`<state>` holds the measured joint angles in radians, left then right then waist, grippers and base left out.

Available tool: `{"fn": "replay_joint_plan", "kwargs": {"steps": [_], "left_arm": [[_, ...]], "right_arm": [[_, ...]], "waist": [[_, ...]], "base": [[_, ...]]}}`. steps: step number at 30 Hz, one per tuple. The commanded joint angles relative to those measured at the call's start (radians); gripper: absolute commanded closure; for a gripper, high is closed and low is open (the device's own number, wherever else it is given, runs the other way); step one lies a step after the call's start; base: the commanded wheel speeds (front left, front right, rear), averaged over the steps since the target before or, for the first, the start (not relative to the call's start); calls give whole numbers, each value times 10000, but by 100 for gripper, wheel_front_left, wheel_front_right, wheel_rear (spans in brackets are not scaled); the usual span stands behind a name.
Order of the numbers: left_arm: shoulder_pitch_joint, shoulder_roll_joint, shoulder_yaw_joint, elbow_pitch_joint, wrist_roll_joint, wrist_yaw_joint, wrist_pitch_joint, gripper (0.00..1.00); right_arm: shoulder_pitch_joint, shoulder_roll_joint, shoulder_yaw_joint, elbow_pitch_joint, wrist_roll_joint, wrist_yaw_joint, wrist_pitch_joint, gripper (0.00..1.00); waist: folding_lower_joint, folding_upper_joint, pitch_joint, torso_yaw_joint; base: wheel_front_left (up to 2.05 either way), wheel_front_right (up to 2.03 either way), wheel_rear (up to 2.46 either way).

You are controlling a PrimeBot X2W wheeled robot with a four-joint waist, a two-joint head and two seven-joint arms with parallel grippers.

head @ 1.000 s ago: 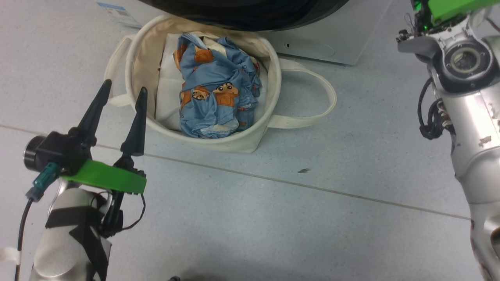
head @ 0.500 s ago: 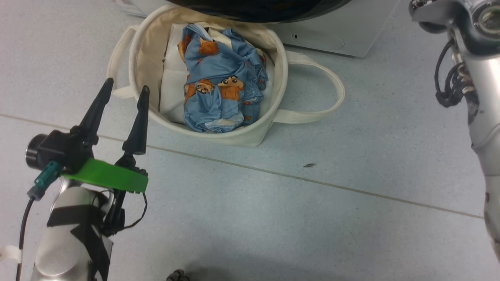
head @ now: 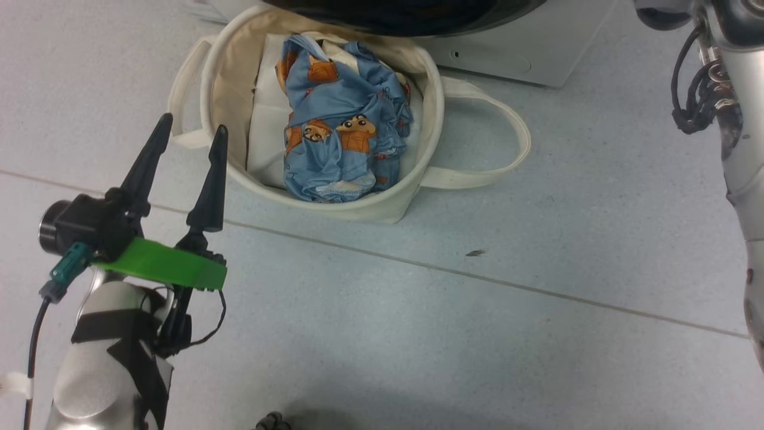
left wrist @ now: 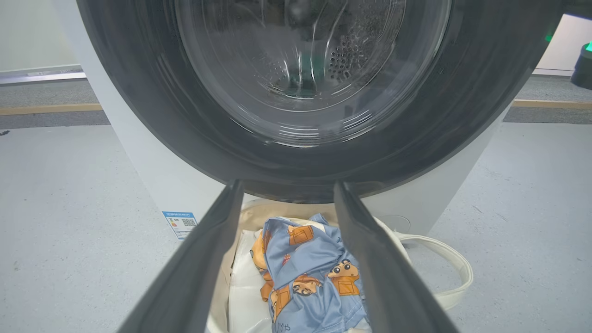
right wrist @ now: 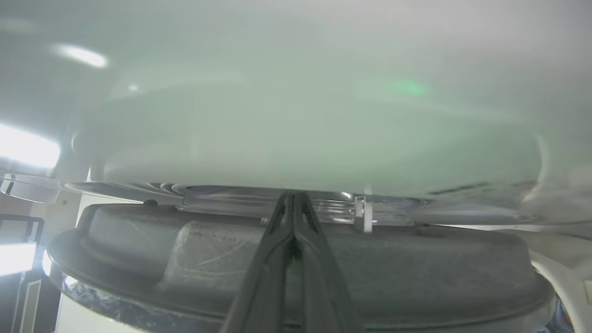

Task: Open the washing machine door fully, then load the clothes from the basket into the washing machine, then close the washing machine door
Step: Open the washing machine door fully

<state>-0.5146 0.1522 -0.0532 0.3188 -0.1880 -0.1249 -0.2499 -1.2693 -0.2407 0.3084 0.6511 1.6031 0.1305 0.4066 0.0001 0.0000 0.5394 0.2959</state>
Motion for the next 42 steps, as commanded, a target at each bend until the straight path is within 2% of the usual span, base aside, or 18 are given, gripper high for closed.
{"fn": "replay_joint_plan", "kwargs": {"steps": [1, 7, 13, 23, 27, 37, 42], "left_arm": [[-46, 313, 327, -306, -37, -57, -118, 0], [160, 357, 387, -235, -3, -57, -118, 0], [810, 396, 872, -94, 58, -57, -118, 0], [1835, 582, 1465, 167, 289, -57, -118, 0], [2043, 587, 1580, 237, 342, -57, -118, 0], [2141, 505, 1564, 259, 383, -57, -118, 0], [2100, 489, 1489, 249, 387, -57, -118, 0]], "right_arm": [[-225, 393, 181, -247, 69, 2, 222, 100], [328, 444, 395, -205, 243, 2, 809, 100], [1536, 495, 919, -718, 347, 2, 1597, 100], [2989, 710, 1560, -1313, 400, 2, 2021, 100], [3258, 724, 1615, -1379, 248, 2, 1738, 100], [3205, 450, 1476, -650, -1024, 2, -173, 100], [3204, 600, 1557, -239, -916, 2, -20, 100]], "waist": [[-1, 0, -94, -38], [-1, 0, -670, -275], [-1, 0, -1691, -519], [-1, 0, -3100, -553], [-1, 0, -3420, -370], [-1, 0, -3521, 126], [-1, 0, -3508, 256]], "base": [[0, 0, 0], [0, 0, 0], [0, 0, 0], [0, 0, 0], [0, 0, 0], [0, 0, 0], [0, 0, 0]]}}
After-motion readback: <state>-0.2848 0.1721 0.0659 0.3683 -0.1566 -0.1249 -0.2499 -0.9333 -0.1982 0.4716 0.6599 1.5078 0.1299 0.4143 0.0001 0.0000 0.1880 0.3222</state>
